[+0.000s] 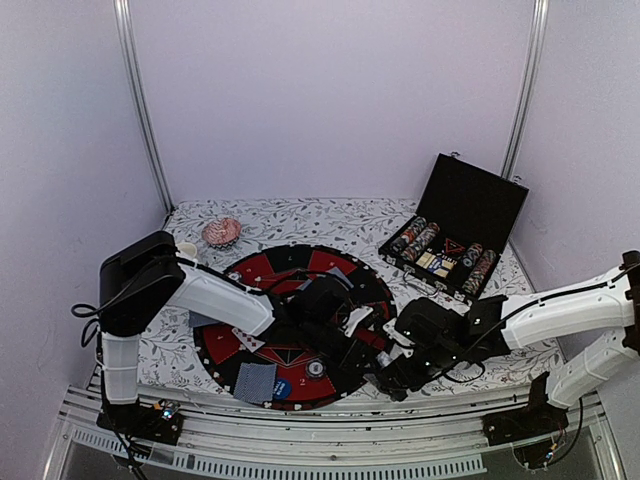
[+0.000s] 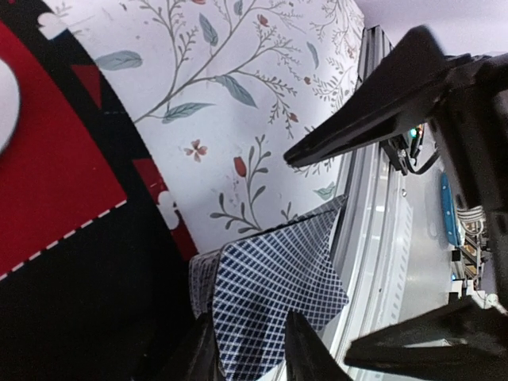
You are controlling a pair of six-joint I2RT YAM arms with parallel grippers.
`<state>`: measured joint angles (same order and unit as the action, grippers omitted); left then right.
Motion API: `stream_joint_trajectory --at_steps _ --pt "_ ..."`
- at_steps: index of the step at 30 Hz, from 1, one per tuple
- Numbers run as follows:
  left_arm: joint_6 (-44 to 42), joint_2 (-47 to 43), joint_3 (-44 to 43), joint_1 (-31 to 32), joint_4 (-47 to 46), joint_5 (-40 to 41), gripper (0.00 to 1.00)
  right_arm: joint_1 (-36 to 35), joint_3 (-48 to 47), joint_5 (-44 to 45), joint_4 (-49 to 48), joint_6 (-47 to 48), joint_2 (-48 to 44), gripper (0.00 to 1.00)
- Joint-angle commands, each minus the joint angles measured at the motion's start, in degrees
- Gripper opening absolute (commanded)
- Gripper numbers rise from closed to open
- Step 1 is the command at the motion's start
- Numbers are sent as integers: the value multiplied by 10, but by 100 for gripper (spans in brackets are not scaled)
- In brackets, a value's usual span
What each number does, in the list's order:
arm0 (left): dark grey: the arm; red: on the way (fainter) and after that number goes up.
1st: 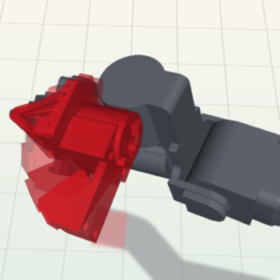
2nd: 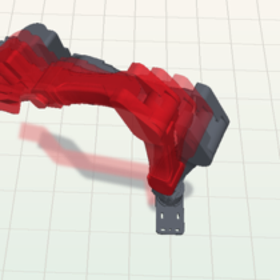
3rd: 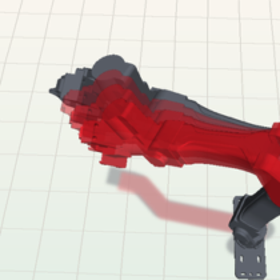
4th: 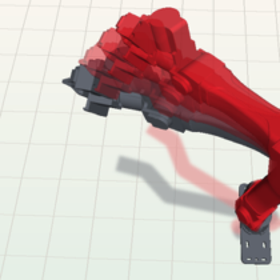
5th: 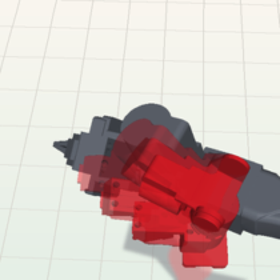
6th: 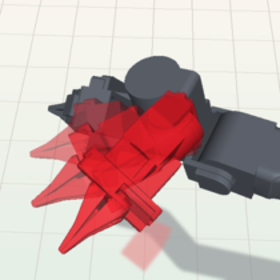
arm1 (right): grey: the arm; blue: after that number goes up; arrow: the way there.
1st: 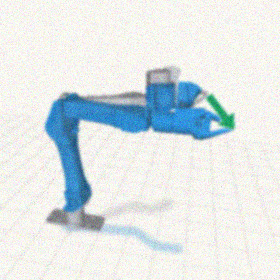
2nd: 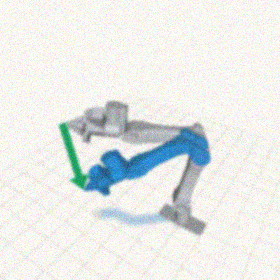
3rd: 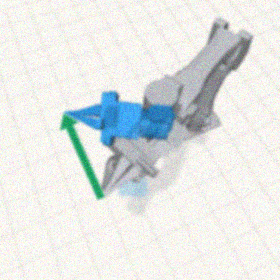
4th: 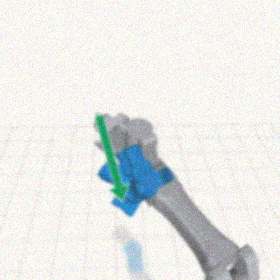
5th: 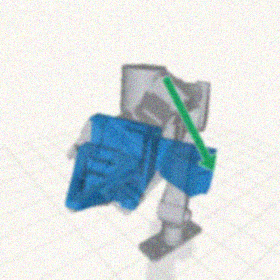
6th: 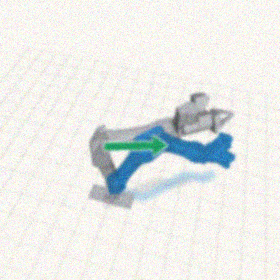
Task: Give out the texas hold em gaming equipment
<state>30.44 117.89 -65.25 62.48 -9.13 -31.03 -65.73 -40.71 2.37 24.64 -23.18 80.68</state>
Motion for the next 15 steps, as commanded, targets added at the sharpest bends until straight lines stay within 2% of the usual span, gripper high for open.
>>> stream_joint_trajectory --at_steps 1,10,15 --pt "-13 9 -15 11 5 -10 32 -2 -18 14 26 -10 -42 100" --pt "-8 28 -23 24 2 -33 31 24 -29 66 73 -34 -102 99" --pt "-15 -5 -6 16 5 6 33 60 -29 74 78 -38 -135 99"
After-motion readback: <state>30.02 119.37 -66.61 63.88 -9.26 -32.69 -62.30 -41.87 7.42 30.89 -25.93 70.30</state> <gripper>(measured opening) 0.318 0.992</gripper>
